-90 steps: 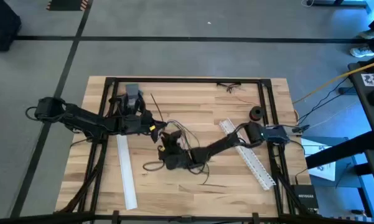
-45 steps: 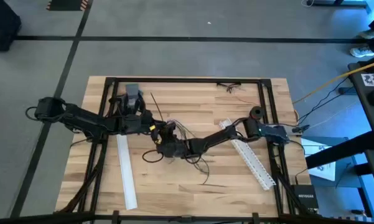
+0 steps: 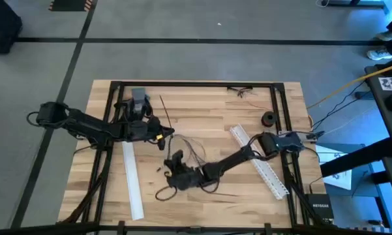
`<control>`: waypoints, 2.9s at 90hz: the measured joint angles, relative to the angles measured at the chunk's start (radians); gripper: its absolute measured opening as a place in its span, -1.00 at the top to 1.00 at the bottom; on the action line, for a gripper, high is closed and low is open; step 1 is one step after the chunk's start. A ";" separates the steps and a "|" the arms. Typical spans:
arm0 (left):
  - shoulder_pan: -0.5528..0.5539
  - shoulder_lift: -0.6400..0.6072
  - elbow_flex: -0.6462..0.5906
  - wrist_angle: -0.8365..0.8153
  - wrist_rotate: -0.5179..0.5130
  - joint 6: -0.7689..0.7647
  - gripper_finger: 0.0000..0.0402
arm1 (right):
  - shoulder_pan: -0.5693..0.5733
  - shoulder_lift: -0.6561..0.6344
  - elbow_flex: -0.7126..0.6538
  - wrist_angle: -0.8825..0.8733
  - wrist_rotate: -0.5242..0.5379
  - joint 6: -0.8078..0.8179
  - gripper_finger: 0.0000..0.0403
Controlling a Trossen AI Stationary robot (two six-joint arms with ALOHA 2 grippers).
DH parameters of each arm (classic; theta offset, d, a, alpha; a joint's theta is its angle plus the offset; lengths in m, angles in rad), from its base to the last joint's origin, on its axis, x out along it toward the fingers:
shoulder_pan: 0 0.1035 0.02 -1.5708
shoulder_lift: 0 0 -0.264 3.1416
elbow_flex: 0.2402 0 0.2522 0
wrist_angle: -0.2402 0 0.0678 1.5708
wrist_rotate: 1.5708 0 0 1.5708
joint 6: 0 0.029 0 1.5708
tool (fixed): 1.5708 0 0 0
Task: Ziptie cables
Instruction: Wrap the cables together using the black zip tie
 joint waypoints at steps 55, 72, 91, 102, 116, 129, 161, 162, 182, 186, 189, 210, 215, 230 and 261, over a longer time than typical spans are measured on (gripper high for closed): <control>-0.006 0.000 0.002 -0.015 -0.002 0.069 0.90 | 0.003 -0.152 0.079 -0.419 -0.364 0.607 -0.06; -0.023 0.000 0.002 -0.014 0.003 0.143 0.90 | -0.001 -0.244 0.080 -0.746 -0.396 0.735 -0.15; -0.066 0.000 0.002 -0.026 0.080 0.330 0.91 | -0.070 -0.262 -0.008 -0.758 -0.437 0.737 -0.04; -0.106 0.000 0.002 -0.041 0.086 0.426 0.91 | -0.141 -0.263 -0.130 -0.672 -0.491 0.735 0.05; -0.162 0.000 0.002 -0.041 0.087 0.522 0.91 | -0.213 -0.325 -0.312 -0.411 -0.583 0.731 0.14; -0.194 0.000 0.002 -0.048 0.086 0.555 0.91 | -0.241 -0.440 -0.454 -0.170 -0.586 0.717 0.17; -0.198 0.000 0.001 -0.011 0.086 0.554 0.91 | -0.251 -0.378 -0.633 0.460 -0.561 0.691 0.17; -0.199 0.000 0.001 -0.013 0.086 0.553 0.91 | -0.251 -0.372 -0.632 0.474 -0.561 0.689 0.17; -0.219 0.000 0.001 -0.028 0.086 0.591 0.91 | -0.276 -0.338 -0.625 0.695 -0.610 0.686 0.17; -0.221 0.000 0.002 -0.026 0.086 0.599 0.91 | -0.288 -0.336 -0.623 0.730 -0.649 0.699 0.17; -0.222 0.000 0.001 -0.028 0.087 0.601 0.91 | -0.297 -0.336 -0.615 0.735 -0.673 0.712 0.17; -0.225 0.000 0.001 -0.024 0.086 0.608 0.91 | -0.324 -0.335 -0.558 0.606 -0.721 0.753 0.20; -0.225 0.000 0.001 -0.028 0.086 0.608 0.91 | -0.322 -0.336 -0.555 0.616 -0.724 0.739 0.27; -0.225 0.000 0.001 -0.029 0.086 0.607 0.90 | -0.321 -0.336 -0.555 0.587 -0.755 0.733 0.71; -0.224 -0.031 0.050 -0.181 0.085 0.547 0.71 | -0.320 -0.336 -0.554 0.556 -0.745 0.662 0.99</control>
